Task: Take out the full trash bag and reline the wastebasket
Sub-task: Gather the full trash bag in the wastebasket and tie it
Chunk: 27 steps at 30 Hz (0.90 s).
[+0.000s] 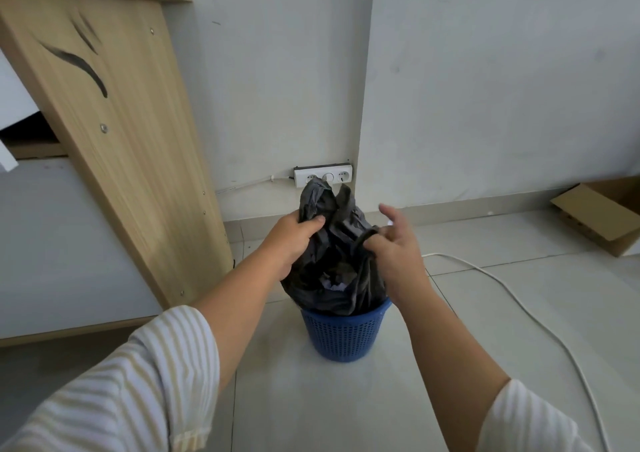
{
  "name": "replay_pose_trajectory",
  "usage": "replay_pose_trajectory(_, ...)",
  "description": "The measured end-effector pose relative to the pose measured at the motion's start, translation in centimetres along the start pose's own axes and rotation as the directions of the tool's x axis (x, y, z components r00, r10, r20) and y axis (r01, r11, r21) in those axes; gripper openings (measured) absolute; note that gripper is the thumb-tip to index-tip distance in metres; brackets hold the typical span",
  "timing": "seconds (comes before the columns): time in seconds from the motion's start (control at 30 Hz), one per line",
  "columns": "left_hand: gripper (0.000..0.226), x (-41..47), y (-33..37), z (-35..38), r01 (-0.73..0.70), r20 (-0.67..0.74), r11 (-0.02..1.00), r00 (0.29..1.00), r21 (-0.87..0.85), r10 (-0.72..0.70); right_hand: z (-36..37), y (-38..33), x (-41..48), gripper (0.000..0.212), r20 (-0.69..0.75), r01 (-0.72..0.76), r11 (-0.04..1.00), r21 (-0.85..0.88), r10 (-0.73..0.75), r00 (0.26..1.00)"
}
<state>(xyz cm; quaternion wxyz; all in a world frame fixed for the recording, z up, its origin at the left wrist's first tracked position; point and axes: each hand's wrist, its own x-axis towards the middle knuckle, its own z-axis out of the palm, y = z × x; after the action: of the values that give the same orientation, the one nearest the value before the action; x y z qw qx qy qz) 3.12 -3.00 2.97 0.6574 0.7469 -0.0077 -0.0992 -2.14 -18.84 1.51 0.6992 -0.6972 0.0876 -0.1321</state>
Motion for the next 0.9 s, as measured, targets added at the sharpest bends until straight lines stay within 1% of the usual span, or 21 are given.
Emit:
replay_pose_trajectory(0.07,0.022,-0.2,0.3,0.0,0.018,0.052,1.0,0.999,-0.023,-0.017,0.7,0.0,0.3,0.073,0.116,0.037,0.969,-0.245,-0.009,0.993)
replay_pose_trajectory(0.1,0.016,-0.4,0.4,0.0,0.019,0.087,1.0,0.996,-0.017,-0.017,1.1,0.0,0.4,0.077,0.141,0.049,0.95,-0.31,-0.005,0.99)
replay_pose_trajectory(0.13,0.013,-0.6,0.6,0.0,0.012,0.117,1.0,0.993,-0.014,-0.01,1.5,0.0,0.6,0.074,0.148,0.055,0.934,-0.352,-0.002,0.989)
replay_pose_trajectory(0.17,0.013,-0.8,0.9,0.0,-0.002,0.127,1.0,0.992,-0.029,0.005,1.7,0.0,1.0,0.064,0.138,0.053,0.919,-0.392,0.002,0.99)
replay_pose_trajectory(0.2,0.014,-0.9,1.1,-0.1,-0.023,0.114,0.997,0.993,-0.071,0.031,1.8,-0.2,1.2,0.048,0.123,0.047,0.899,-0.436,0.007,0.992)
replay_pose_trajectory(0.23,0.014,-0.9,1.3,-0.3,-0.053,0.073,0.99,0.995,-0.129,0.063,1.7,-0.4,1.5,0.034,0.095,0.037,0.874,-0.485,0.011,0.995)
replay_pose_trajectory(0.27,0.015,-0.9,1.5,-0.6,-0.092,0.007,0.978,0.995,-0.185,0.095,1.4,-0.6,1.7,0.024,0.047,0.022,0.856,-0.516,0.003,0.999)
replay_pose_trajectory(0.3,0.016,-0.8,1.7,-1.0,-0.129,-0.07,0.961,0.991,-0.246,0.115,0.9,-0.8,2.0,0.018,-0.018,-0.003,0.861,-0.508,-0.007,1.0)
replay_pose_trajectory(0.33,0.019,-0.5,1.9,-1.6,-0.155,-0.143,0.94,0.983,-0.303,0.116,0.3,-0.9,2.3,0.014,-0.09,-0.026,0.885,-0.465,-0.018,0.996)
replay_pose_trajectory(0.4,0.033,0.4,1.9,-2.9,-0.162,-0.273,0.9,0.961,-0.405,0.05,-0.7,-0.8,2.7,0.009,-0.229,-0.055,0.942,-0.331,-0.024,0.973)
replay_pose_trajectory(0.47,0.051,1.5,1.3,-4.2,-0.138,-0.383,0.892,0.923,-0.431,-0.042,-1.5,-0.4,2.9,0.015,-0.304,-0.06,0.984,-0.17,0.006,0.953)
replay_pose_trajectory(0.53,0.063,1.9,0.9,-4.8,-0.09,-0.438,0.921,0.894,-0.38,-0.094,-1.8,-0.3,3.0,0.014,-0.273,-0.062,0.996,0.066,0.077,0.959)
replay_pose_trajectory(0.6,0.073,1.9,0.7,-4.9,-0.055,-0.438,0.937,0.892,-0.346,-0.11,-1.9,-0.5,3.1,0.015,-0.179,-0.091,0.93,0.356,0.163,0.97)
replay_pose_trajectory(0.63,0.076,1.8,0.8,-4.7,-0.041,-0.429,0.938,0.896,-0.343,-0.117,-1.9,-0.7,3.2,0.016,-0.137,-0.117,0.885,0.45,0.198,0.971)
replay_pose_trajectory(0.7,0.078,1.5,1.2,-3.9,-0.022,-0.396,0.935,0.909,-0.353,-0.128,-1.7,-1.0,3.3,0.015,-0.095,-0.164,0.856,0.49,0.239,0.966)
replay_pose_trajectory(0.77,0.074,1.3,1.8,-2.7,-0.019,-0.359,0.939,0.926,-0.345,-0.113,-1.1,-1.1,3.2,0.012,-0.008,-0.211,0.882,0.421,0.237,0.972)
replay_pose_trajectory(0.83,0.072,1.2,2.4,-1.3,-0.017,-0.31,0.955,0.947,-0.296,-0.079,-0.3,-1.5,2.9,0.005,0.118,-0.25,0.912,0.326,0.223,0.968)
replay_pose_trajectory(0.9,0.068,1.2,2.9,0.2,-0.023,-0.24,0.98,0.97,-0.198,-0.026,0.2,-1.6,2.6,0.034,0.256,-0.26,0.944,0.201,0.206,0.945)
